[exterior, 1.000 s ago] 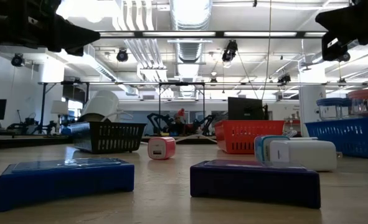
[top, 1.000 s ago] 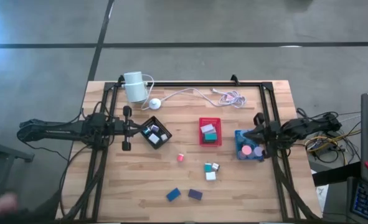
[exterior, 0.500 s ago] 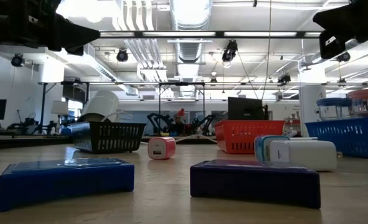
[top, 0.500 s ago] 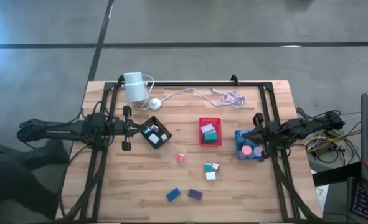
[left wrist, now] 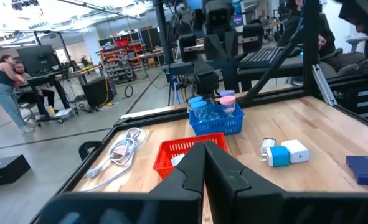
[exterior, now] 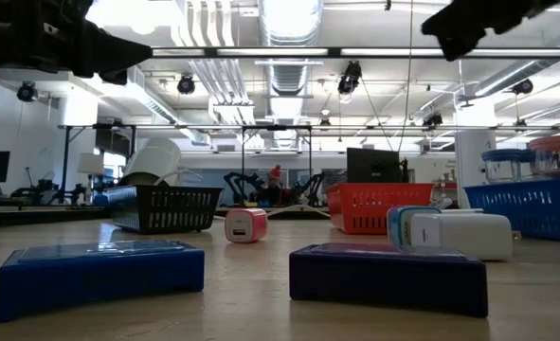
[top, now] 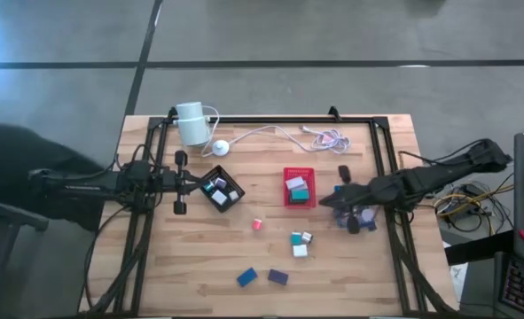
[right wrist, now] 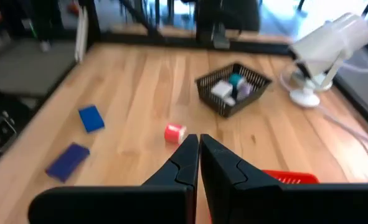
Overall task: Pick & Place Office items
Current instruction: Put the bottom violet digital clock into the red bin
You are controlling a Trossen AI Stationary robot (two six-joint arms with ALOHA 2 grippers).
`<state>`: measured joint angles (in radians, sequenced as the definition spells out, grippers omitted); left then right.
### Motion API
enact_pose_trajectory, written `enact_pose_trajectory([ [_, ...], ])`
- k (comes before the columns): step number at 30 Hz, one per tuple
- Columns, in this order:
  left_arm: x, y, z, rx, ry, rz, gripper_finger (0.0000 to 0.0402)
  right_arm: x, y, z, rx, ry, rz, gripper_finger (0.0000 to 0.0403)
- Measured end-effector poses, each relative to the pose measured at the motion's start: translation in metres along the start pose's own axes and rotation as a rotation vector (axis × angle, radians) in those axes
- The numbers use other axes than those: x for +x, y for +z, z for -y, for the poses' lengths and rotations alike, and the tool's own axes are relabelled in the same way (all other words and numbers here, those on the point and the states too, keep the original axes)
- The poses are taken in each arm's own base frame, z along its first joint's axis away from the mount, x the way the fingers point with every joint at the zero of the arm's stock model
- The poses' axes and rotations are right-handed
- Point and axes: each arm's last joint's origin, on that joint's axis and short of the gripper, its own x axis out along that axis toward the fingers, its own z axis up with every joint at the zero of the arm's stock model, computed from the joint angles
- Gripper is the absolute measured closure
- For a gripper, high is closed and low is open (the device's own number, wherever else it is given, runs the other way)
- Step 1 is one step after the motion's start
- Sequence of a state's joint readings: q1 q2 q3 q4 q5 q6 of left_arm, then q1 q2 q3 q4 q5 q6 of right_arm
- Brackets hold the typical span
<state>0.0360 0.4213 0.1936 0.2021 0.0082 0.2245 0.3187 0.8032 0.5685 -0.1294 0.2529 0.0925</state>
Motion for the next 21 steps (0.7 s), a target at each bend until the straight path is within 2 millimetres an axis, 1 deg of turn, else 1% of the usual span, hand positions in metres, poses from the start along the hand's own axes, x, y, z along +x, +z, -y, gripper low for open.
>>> enact_pose_trajectory([
  [3, 0.0, 0.0, 0.0, 0.0, 0.0, 0.0, 0.0388, 0.018, 0.012, -0.006, -0.02, 0.01, -0.088, 0.039],
  [8, 0.0, 0.0, 0.0, 0.0, -0.001, 0.0, 0.0388, 0.054, 0.029, -0.021, -0.024, 0.136, -0.175, 0.039],
  [10, 0.0, 0.0, 0.0, 0.0, -0.001, 0.0, 0.0388, 0.068, 0.034, -0.027, -0.019, 0.182, -0.215, 0.039],
  [14, 0.0, 0.0, 0.0, -0.01, -0.002, 0.0, 0.0388, 0.095, 0.04, -0.035, 0.03, 0.186, -0.335, 0.0387],
  [17, 0.0, 0.0, 0.0, -0.015, -0.003, 0.001, 0.0387, 0.114, 0.039, -0.044, 0.046, 0.239, -0.449, 0.0367],
  [21, 0.0, 0.0, 0.0, -0.016, -0.003, 0.0, 0.0389, 0.138, 0.037, -0.065, 0.057, 0.267, -0.548, 0.0317],
])
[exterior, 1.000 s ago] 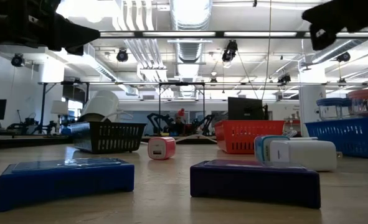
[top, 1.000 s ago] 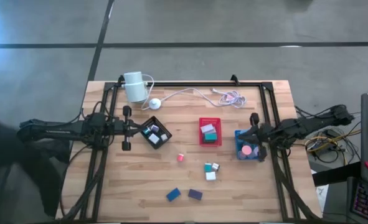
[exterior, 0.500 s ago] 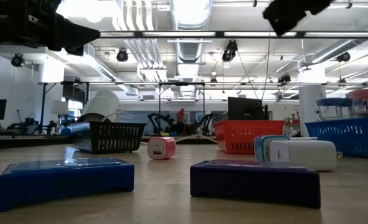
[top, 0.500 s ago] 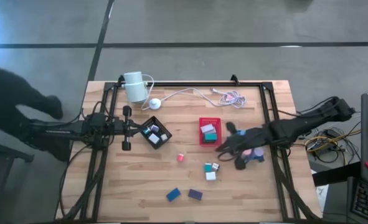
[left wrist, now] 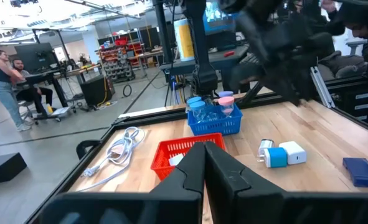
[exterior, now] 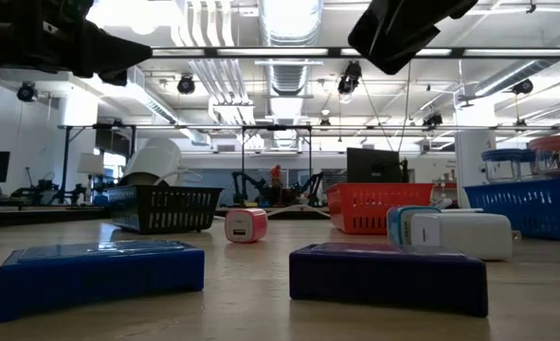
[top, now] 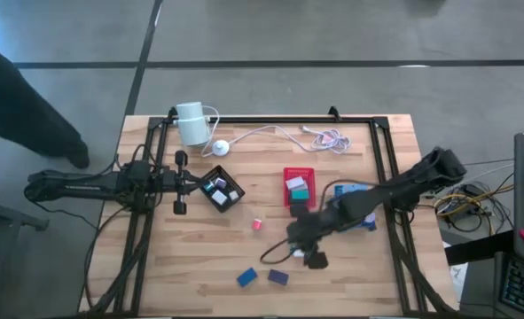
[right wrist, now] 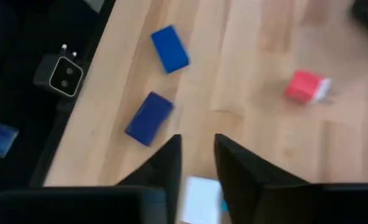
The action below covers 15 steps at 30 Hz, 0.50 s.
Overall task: Pick & Place Office items
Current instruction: Put the bottom violet digital clock into the red bin
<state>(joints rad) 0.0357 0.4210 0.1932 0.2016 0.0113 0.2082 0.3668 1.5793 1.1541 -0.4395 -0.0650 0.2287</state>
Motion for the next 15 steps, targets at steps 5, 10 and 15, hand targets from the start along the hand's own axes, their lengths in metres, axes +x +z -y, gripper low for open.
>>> enact_pose_trajectory([
  [5, 0.0, 0.0, 0.0, -0.007, 0.0, -0.001, 0.0388, 0.029, 0.011, -0.018, 0.113, -0.006, -0.121, 0.0235],
  [10, 0.0, 0.0, 0.0, -0.007, 0.0, -0.001, 0.039, 0.053, 0.013, -0.04, 0.112, 0.01, -0.207, 0.0165],
  [15, 0.0, 0.0, 0.0, -0.042, 0.0, -0.002, 0.0388, 0.075, 0.017, -0.052, 0.205, -0.016, -0.203, 0.0124],
])
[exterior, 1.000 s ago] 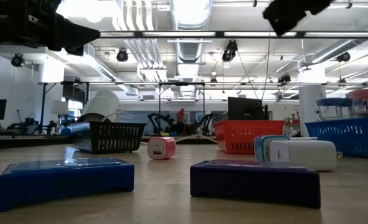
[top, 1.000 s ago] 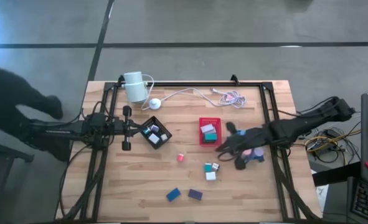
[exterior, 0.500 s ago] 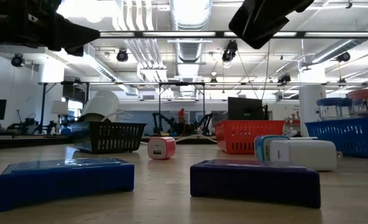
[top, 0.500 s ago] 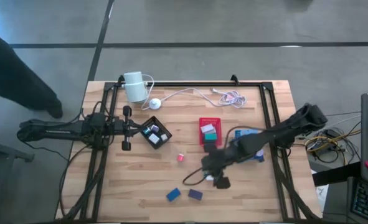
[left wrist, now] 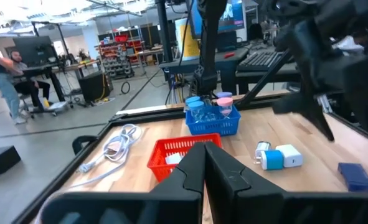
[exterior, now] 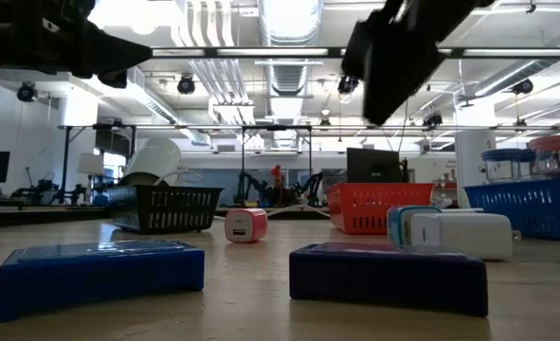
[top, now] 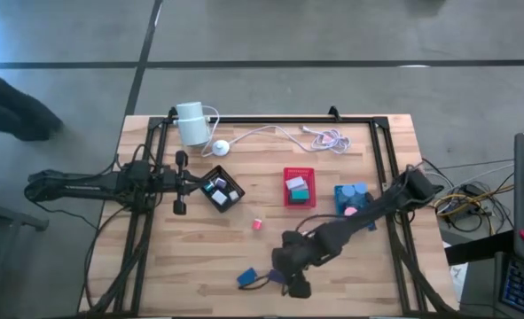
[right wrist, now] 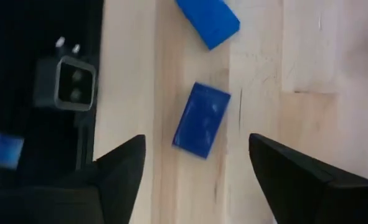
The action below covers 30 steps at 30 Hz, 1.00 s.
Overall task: Pick & Place Office items
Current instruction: Put the bottom violet digital clock into the red bin
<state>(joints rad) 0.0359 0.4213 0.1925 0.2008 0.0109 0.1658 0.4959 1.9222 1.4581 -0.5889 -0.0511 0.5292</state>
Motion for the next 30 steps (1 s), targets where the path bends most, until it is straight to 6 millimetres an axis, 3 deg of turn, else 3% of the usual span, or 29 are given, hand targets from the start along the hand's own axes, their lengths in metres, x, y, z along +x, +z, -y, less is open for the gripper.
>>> enact_pose_trajectory([
  [12, 0.0, -0.001, 0.0, -0.06, 0.0, -0.012, 0.0387, 0.058, 0.01, -0.025, 0.11, -0.035, -0.035, 0.0107],
  [23, 0.0, -0.002, 0.0, -0.093, 0.0, -0.019, 0.0387, 0.065, 0.013, -0.03, 0.112, -0.24, -0.078, 0.0113],
  [30, 0.0, -0.003, 0.0, -0.094, -0.003, -0.023, 0.0388, 0.088, 0.003, -0.025, 0.107, -0.251, -0.144, 0.0113],
])
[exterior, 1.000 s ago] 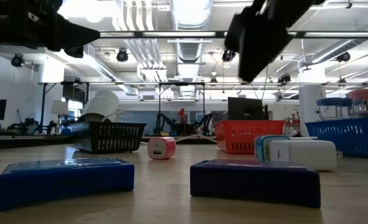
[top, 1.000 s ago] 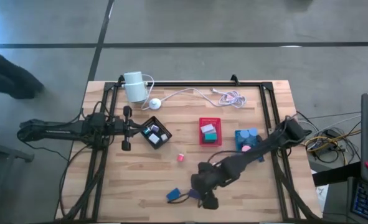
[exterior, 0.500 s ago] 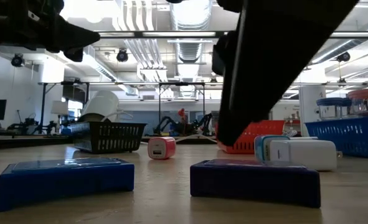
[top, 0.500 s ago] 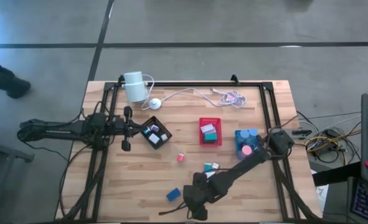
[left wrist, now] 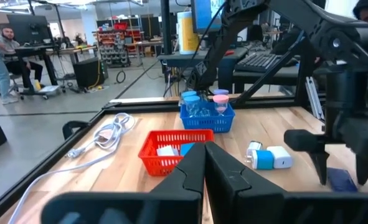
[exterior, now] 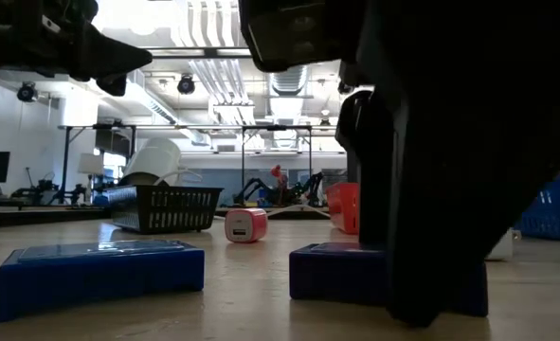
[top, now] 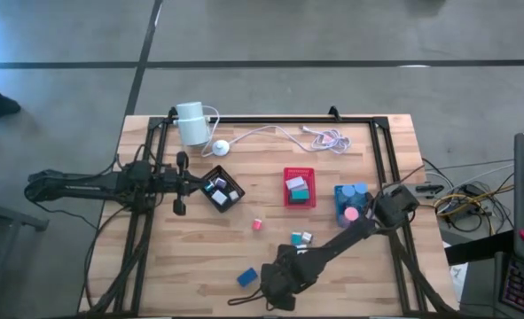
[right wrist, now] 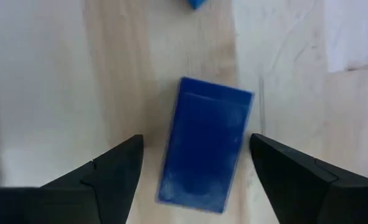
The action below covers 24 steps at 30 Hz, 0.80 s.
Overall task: Pick & Place Office items
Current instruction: Put the bottom violet digital clock into the red bin
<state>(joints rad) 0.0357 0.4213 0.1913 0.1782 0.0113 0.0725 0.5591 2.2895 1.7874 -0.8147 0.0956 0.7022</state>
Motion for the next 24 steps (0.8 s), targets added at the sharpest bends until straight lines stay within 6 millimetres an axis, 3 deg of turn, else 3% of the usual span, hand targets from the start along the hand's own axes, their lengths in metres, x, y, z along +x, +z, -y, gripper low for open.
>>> enact_pose_trajectory([
  [5, 0.0, 0.0, 0.0, -0.011, -0.001, -0.004, 0.0387, 0.007, -0.002, 0.001, -0.027, -0.019, -0.021, 0.0139],
  [11, 0.0, 0.0, 0.0, -0.021, -0.001, -0.004, 0.0387, 0.002, -0.002, 0.002, -0.059, -0.01, -0.022, 0.026],
  [15, 0.0, -0.001, 0.0, -0.021, -0.001, -0.009, 0.0388, -0.009, 0.0, 0.003, -0.101, 0.015, -0.015, 0.0262],
  [19, 0.0, -0.002, 0.0, -0.026, -0.001, -0.016, 0.0388, -0.041, 0.013, 0.003, -0.161, 0.089, 0.099, 0.0262],
  [24, 0.0, -0.001, 0.0, -0.025, -0.001, -0.015, 0.0389, -0.098, 0.032, 0.016, -0.271, 0.151, 0.34, 0.0262],
])
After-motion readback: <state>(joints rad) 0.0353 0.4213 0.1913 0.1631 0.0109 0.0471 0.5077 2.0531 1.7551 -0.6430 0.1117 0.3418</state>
